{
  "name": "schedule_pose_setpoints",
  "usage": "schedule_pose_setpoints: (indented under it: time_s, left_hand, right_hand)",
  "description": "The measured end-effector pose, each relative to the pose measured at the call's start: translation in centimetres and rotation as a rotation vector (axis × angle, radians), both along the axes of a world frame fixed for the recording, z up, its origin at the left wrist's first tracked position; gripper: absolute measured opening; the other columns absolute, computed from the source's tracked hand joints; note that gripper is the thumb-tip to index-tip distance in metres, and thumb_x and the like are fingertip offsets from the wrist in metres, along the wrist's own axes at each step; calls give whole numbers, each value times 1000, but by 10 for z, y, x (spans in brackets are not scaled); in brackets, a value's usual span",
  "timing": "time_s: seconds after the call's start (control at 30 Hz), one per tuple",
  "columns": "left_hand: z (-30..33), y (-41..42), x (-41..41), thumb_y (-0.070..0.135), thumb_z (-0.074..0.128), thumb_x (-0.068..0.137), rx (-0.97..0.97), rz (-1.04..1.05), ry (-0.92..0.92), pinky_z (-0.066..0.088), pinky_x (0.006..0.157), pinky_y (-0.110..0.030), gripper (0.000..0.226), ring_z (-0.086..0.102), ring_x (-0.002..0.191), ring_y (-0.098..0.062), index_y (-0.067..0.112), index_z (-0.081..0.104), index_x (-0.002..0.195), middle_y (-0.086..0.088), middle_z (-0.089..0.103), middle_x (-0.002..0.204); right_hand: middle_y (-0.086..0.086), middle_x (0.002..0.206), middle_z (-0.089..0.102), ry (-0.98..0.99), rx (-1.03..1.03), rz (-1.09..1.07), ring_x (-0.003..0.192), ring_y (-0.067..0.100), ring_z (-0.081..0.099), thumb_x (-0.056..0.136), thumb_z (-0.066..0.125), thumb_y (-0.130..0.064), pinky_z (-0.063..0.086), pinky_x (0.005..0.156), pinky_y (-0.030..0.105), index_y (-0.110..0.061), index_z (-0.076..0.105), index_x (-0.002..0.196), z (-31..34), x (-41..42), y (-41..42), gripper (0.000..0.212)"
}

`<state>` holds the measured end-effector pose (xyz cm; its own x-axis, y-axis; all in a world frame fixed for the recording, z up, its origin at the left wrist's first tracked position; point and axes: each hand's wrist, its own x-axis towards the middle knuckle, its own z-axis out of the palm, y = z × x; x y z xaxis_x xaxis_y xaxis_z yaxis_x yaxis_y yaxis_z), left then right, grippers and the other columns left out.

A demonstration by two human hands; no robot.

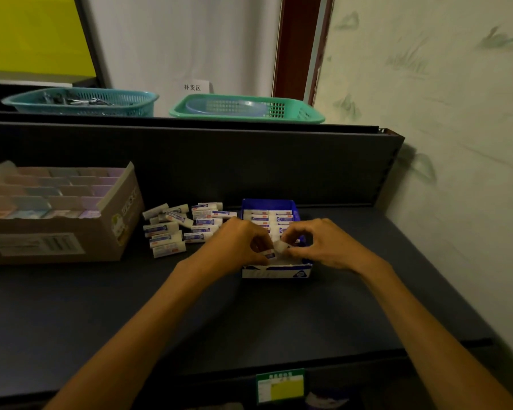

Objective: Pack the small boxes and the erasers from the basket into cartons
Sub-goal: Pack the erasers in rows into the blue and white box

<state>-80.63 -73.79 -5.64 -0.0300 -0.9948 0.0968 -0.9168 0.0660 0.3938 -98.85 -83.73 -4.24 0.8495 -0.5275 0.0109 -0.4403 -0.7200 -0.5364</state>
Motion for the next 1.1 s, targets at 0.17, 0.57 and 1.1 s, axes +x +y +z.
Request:
schedule_pose_setpoints:
  time_s: [0.17, 0.57, 1.1]
  left_hand:
    - [-2, -3, 0, 28, 68, 82, -3, -30, -104, 49, 79, -19, 25, 55, 83, 0, 26, 65, 107, 6, 64, 103]
    - [3, -1, 2, 27, 65, 85, 38, -25, -155, 48, 86, -21, 28, 58, 96, -5, 24, 63, 112, 4, 62, 111]
    - [4, 1, 2, 28, 66, 84, 40, -10, -129, 45, 79, -17, 26, 58, 94, -4, 23, 63, 109, 4, 63, 109]
  right_hand:
    - [-10, 111, 56, 113, -90, 13, 100, 2, 52, 85, 68, -27, 47, 82, 20, -27, 61, 109, 3, 2, 0, 25]
    - [-5, 121, 57, 209, -178, 28, 107, 6, 53, 86, 66, -28, 45, 83, 22, -25, 59, 114, 9, 11, 7, 29]
    - [-6, 121, 58, 346, -251, 39, 111, 10, 53, 85, 68, -27, 45, 84, 24, -24, 61, 116, 11, 24, 6, 31]
